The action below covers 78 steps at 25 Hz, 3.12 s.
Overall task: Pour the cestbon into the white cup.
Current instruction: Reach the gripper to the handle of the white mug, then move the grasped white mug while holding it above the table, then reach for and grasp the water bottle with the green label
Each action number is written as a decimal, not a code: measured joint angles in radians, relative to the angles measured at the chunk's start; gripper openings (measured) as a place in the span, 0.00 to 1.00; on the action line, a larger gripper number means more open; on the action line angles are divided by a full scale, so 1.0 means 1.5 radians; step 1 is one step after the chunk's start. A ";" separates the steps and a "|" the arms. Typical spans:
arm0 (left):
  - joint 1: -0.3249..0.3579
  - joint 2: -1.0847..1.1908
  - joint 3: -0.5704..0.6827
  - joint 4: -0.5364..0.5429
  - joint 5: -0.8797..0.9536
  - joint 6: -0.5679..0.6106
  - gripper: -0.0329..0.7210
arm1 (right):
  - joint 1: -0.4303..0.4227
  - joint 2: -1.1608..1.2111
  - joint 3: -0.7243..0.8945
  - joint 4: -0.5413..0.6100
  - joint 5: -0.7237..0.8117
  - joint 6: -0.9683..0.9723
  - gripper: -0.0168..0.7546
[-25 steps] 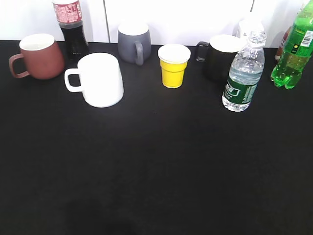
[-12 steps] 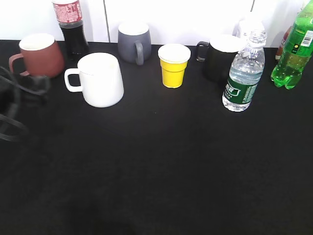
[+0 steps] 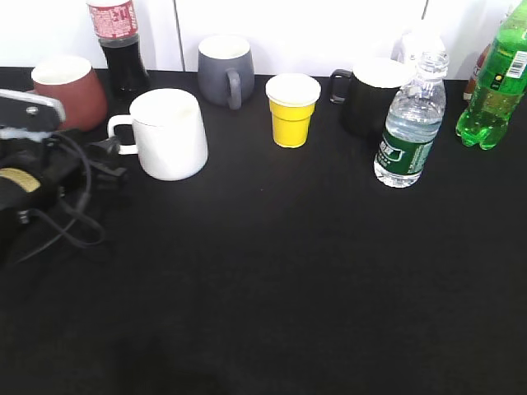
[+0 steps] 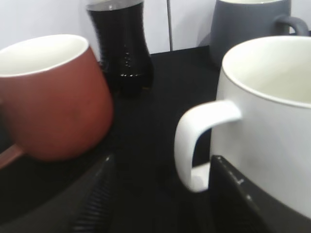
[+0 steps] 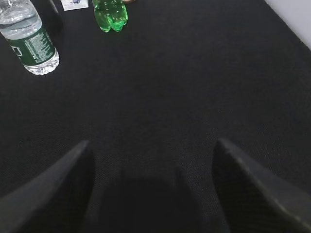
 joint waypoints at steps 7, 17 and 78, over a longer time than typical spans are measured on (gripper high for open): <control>0.016 0.096 -0.102 0.011 -0.020 -0.001 0.65 | 0.000 0.000 0.000 0.000 0.000 0.000 0.76; 0.054 0.174 -0.200 0.116 -0.055 -0.041 0.12 | 0.000 0.000 0.000 0.000 0.000 0.000 0.76; -0.003 -0.094 -0.053 0.467 -0.114 -0.274 0.09 | 0.001 1.220 -0.038 -0.477 -1.412 0.133 0.89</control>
